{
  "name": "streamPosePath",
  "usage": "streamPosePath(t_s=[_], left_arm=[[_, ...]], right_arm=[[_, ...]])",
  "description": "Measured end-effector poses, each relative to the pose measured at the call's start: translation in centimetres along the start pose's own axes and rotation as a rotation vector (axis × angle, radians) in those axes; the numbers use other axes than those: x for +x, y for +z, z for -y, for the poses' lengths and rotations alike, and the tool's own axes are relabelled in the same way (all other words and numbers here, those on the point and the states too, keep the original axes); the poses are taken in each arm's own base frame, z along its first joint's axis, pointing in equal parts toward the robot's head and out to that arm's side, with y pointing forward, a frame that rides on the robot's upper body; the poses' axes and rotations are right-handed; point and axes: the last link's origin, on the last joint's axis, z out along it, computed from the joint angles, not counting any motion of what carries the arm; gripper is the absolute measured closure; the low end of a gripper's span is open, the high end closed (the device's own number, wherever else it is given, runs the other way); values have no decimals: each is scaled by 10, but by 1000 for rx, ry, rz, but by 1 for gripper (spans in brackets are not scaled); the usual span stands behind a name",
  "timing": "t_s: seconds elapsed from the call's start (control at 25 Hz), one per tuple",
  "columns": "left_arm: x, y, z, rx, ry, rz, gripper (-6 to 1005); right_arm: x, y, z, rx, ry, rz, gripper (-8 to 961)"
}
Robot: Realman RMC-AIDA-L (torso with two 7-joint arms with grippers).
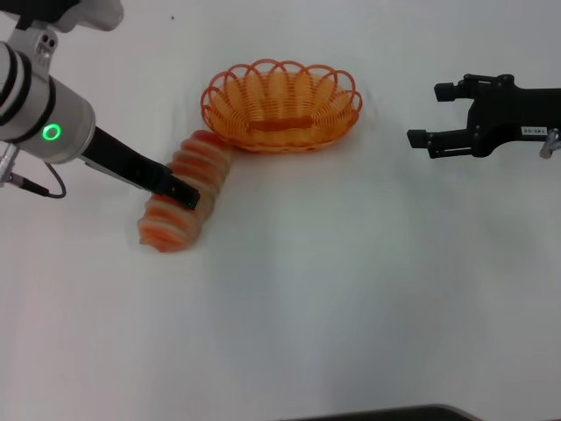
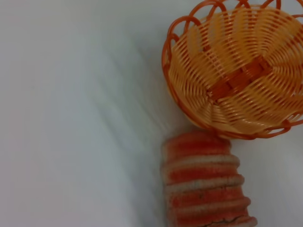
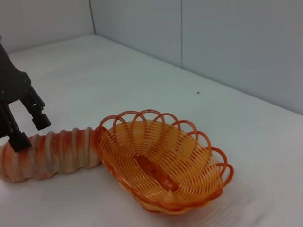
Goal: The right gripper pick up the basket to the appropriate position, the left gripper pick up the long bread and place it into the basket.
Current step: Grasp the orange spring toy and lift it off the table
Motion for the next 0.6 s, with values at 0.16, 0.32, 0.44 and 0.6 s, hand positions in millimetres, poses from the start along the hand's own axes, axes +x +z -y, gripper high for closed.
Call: streamPosePath(t_s=[0.16, 0.32, 0.44, 0.6], left_arm=[[-1, 2, -2, 2, 2, 7, 95], [0, 2, -4, -6, -1, 10, 95], [0, 4, -5, -4, 1, 13, 96], [0, 8, -7, 3, 9, 23, 96]], right_arm=[[0, 0, 0, 0, 1, 1, 39], [0, 1, -1, -1, 1, 0, 39], [0, 1, -1, -1, 1, -1, 39], [0, 1, -1, -3, 1, -2, 39]])
